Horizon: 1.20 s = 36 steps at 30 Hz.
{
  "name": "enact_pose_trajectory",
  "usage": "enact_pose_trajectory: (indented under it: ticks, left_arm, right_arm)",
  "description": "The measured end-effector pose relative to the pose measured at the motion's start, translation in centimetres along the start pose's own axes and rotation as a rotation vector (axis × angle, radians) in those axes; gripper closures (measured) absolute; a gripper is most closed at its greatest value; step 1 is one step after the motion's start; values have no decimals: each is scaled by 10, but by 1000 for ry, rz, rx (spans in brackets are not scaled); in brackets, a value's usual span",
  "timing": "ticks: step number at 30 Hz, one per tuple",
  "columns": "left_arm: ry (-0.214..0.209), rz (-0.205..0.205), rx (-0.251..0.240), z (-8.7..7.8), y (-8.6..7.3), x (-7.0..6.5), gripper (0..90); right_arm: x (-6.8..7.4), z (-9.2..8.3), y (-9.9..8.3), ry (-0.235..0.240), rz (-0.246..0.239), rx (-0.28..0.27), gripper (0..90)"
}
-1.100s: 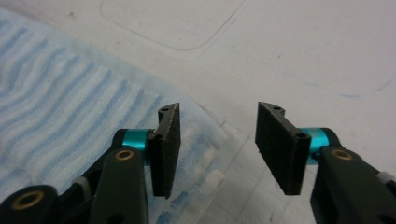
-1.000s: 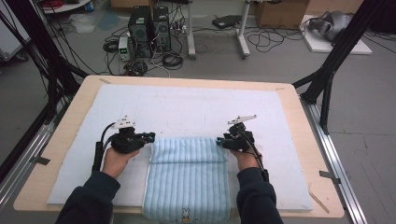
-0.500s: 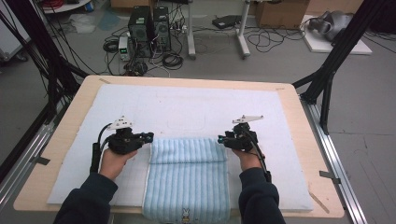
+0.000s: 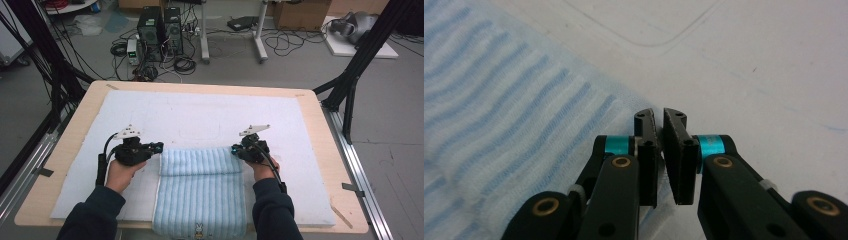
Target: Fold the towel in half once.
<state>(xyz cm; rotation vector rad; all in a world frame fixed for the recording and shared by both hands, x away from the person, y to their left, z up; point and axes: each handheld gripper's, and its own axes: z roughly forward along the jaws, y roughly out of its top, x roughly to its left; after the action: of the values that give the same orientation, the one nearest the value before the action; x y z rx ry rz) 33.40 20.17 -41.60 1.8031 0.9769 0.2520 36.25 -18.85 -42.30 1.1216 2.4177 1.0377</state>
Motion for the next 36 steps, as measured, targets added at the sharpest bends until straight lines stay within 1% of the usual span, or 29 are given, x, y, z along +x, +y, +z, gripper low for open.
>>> enact_pose_trajectory:
  ticks: [2, 4, 9, 10, 13, 17, 19, 21, 23, 26, 28, 30, 32, 34, 36]
  left_arm:
    - [-4, -3, -7, -1, 0, -1, 862]
    - [-9, -3, -16, -3, 1, -2, 862]
    - [-25, -5, -34, -9, 0, -5, 862]
    - [-29, -4, -35, -11, -1, -6, 862]
    - [-49, -12, -43, -18, -5, -8, 862]
    - [-77, 2, -45, -26, -12, -15, 862]
    - [-83, 12, -39, -30, -16, -18, 862]
    - [-94, 12, -38, -32, -20, -22, 862]
    - [-104, 20, -29, -35, -25, -25, 862]
    - [-116, 21, -23, -37, -33, -29, 861]
    - [-124, 20, -15, -39, -39, -31, 860]
    - [-130, 18, -4, -40, -45, -32, 860]
    - [-138, 15, 6, -41, -49, -33, 859]
    - [-153, 15, 20, -43, -53, -35, 860]
    - [-162, 23, 34, -45, -57, -38, 859]
  right_arm:
    - [-1, -7, 0, -2, 8, -26, 844]
    - [-1, -15, -1, -7, 6, -51, 844]
    - [6, -32, -6, -3, -12, -108, 843]
    - [8, -36, -7, 5, -6, -124, 843]
    - [15, -49, -12, 25, -20, -152, 842]
    - [25, -65, -22, 43, -39, -187, 841]
    - [31, -71, -28, 44, -59, -193, 840]
    - [36, -75, -34, 43, -73, -195, 840]
    - [40, -78, -41, 51, -72, -199, 840]
    - [46, -81, -51, 65, -74, -196, 839]
    - [51, -82, -58, 82, -76, -190, 840]
    - [54, -82, -64, 88, -92, -182, 839]
    - [58, -84, -70, 97, -96, -176, 838]
    - [60, -85, -76, 106, -94, -168, 839]
    - [62, -87, -82, 115, -92, -161, 838]
